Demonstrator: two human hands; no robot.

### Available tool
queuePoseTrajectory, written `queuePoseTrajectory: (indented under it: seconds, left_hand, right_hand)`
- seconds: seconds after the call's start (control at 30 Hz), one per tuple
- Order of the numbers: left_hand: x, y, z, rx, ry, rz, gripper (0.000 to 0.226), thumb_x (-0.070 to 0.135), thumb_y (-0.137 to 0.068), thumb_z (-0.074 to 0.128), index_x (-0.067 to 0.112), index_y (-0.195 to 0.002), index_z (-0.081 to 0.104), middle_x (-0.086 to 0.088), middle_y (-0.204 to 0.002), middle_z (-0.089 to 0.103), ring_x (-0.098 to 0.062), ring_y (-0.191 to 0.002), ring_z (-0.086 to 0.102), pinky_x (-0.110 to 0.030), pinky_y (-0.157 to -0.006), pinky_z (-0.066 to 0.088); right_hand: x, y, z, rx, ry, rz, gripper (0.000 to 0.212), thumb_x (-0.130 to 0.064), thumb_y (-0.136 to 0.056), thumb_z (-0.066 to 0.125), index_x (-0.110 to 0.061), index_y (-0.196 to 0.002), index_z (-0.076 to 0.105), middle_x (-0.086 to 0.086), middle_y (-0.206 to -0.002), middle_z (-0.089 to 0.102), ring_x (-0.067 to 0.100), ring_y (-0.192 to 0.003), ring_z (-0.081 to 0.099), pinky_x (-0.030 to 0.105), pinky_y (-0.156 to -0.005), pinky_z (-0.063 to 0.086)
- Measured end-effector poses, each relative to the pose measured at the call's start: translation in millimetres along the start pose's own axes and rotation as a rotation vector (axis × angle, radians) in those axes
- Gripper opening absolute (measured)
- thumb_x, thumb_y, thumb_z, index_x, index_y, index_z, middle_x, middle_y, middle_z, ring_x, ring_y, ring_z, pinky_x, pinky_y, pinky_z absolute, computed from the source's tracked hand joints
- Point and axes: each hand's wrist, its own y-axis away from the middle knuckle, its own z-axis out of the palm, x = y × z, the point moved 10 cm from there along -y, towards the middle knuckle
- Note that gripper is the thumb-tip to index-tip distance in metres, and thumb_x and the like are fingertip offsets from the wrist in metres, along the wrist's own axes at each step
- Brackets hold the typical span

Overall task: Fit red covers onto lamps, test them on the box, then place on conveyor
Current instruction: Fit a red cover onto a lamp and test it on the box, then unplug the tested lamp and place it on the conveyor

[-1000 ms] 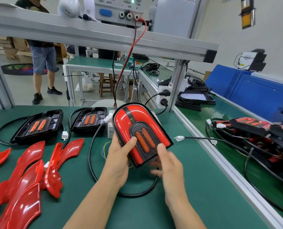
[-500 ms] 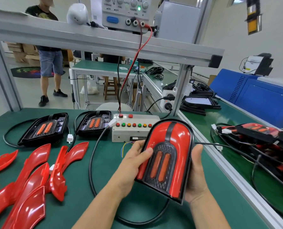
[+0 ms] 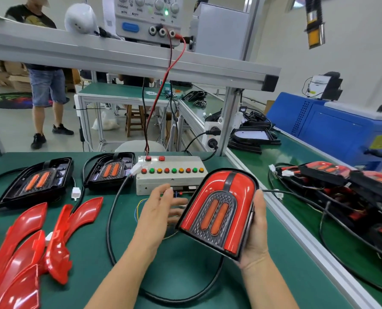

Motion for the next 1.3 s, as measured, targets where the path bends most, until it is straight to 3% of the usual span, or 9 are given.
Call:
queuePoseTrajectory:
  seconds: [0.1, 0.2, 0.33, 0.43, 0.53, 0.8, 0.97, 1.07, 1.3]
  left_hand:
    - [3.8, -0.7, -21.3, 0.149, -0.512, 0.030, 0.021, 0.028, -0.103, 0.031, 0.025, -0.110, 0.050, 0.001, -0.083, 0.070, -0.021, -0.070, 0.066, -0.034, -0.070, 0.053]
    - [17.1, 2.3, -23.2, 0.251, -1.159, 0.121, 0.034, 0.039, -0.101, 0.031, 0.023, -0.085, 0.056, -0.001, -0.082, 0.065, -0.028, -0.081, 0.060, -0.032, -0.067, 0.042]
    - [46.1, 9.2, -40.2, 0.460, -1.114, 0.370, 0.021, 0.025, -0.088, 0.064, 0.010, -0.099, 0.073, -0.016, -0.092, 0.060, -0.037, -0.088, 0.053, -0.043, -0.072, 0.041]
    - [24.8, 0.0, -68.8, 0.501, -1.126, 0.163, 0.048, 0.019, -0.085, 0.068, 0.005, -0.129, 0.055, -0.023, -0.127, 0.053, -0.044, -0.116, 0.044, -0.054, -0.090, 0.036]
    - [-7.5, -10.2, -78.0, 0.393, -1.177, -0.049, 0.060, 0.010, -0.086, 0.062, 0.003, -0.141, 0.039, -0.024, -0.133, 0.049, -0.044, -0.116, 0.046, -0.052, -0.090, 0.037]
    - [-35.9, -17.7, -100.7, 0.438, -0.451, -0.167, 0.047, -0.006, -0.076, 0.069, 0.002, -0.120, 0.057, -0.007, -0.073, 0.056, -0.031, -0.082, 0.054, -0.037, -0.080, 0.040]
    - [-44.2, -25.6, -90.3, 0.394, -0.019, -0.179, 0.025, 0.004, -0.079, 0.072, 0.010, -0.100, 0.062, -0.009, -0.081, 0.055, -0.021, -0.072, 0.045, -0.030, -0.076, 0.033]
    - [-44.6, -28.3, -90.2, 0.388, 0.075, -0.164, 0.016, 0.016, -0.091, 0.059, 0.013, -0.076, 0.059, -0.007, -0.073, 0.056, -0.017, -0.060, 0.038, -0.028, -0.058, 0.027]
    - [-44.6, -28.8, -93.9, 0.409, 0.153, -0.126, 0.020, 0.013, -0.096, 0.052, 0.020, -0.077, 0.057, 0.013, -0.042, 0.057, -0.011, -0.054, 0.041, -0.018, -0.046, 0.030]
  right_hand:
    - [-19.6, -2.1, -24.4, 0.165, -0.089, -0.159, 0.069, -0.075, -0.067, 0.059, -0.018, -0.102, 0.078, 0.015, -0.115, 0.070, 0.033, -0.102, 0.069, 0.049, -0.075, 0.058]
    - [-39.8, 2.0, -45.9, 0.299, -0.152, -0.315, 0.062, -0.077, -0.071, 0.051, -0.026, -0.094, 0.080, 0.008, -0.108, 0.074, 0.025, -0.093, 0.073, 0.039, -0.066, 0.060]
    - [-64.6, 11.4, -58.1, 0.371, -0.180, -0.479, 0.060, -0.077, -0.076, 0.047, -0.031, -0.098, 0.078, 0.002, -0.109, 0.074, 0.021, -0.094, 0.072, 0.035, -0.066, 0.060]
    - [-80.4, 14.6, -59.4, 0.411, -0.200, -0.552, 0.065, -0.078, -0.077, 0.045, -0.028, -0.105, 0.075, 0.000, -0.112, 0.073, 0.021, -0.100, 0.071, 0.037, -0.074, 0.059]
    - [-101.2, 15.0, -54.1, 0.464, -0.236, -0.612, 0.060, -0.075, -0.082, 0.044, -0.029, -0.114, 0.067, -0.001, -0.112, 0.073, 0.020, -0.100, 0.071, 0.041, -0.086, 0.054]
    - [-168.1, -3.9, -38.2, 0.520, -0.275, -0.669, 0.046, -0.072, -0.080, 0.056, -0.030, -0.100, 0.062, -0.006, -0.089, 0.076, 0.017, -0.088, 0.072, 0.042, -0.091, 0.054]
    - [-199.9, -21.7, -32.5, 0.475, -0.142, -0.643, 0.059, -0.075, -0.078, 0.055, -0.026, -0.109, 0.060, 0.002, -0.094, 0.075, 0.022, -0.088, 0.072, 0.043, -0.081, 0.058]
    - [-207.4, -29.4, -31.4, 0.443, -0.119, -0.623, 0.061, -0.076, -0.078, 0.055, -0.025, -0.111, 0.060, 0.006, -0.106, 0.073, 0.027, -0.096, 0.071, 0.046, -0.082, 0.058]
    - [-198.7, -39.4, -36.5, 0.408, -0.105, -0.538, 0.079, -0.077, -0.074, 0.057, -0.020, -0.129, 0.055, 0.011, -0.116, 0.070, 0.032, -0.103, 0.069, 0.053, -0.091, 0.053]
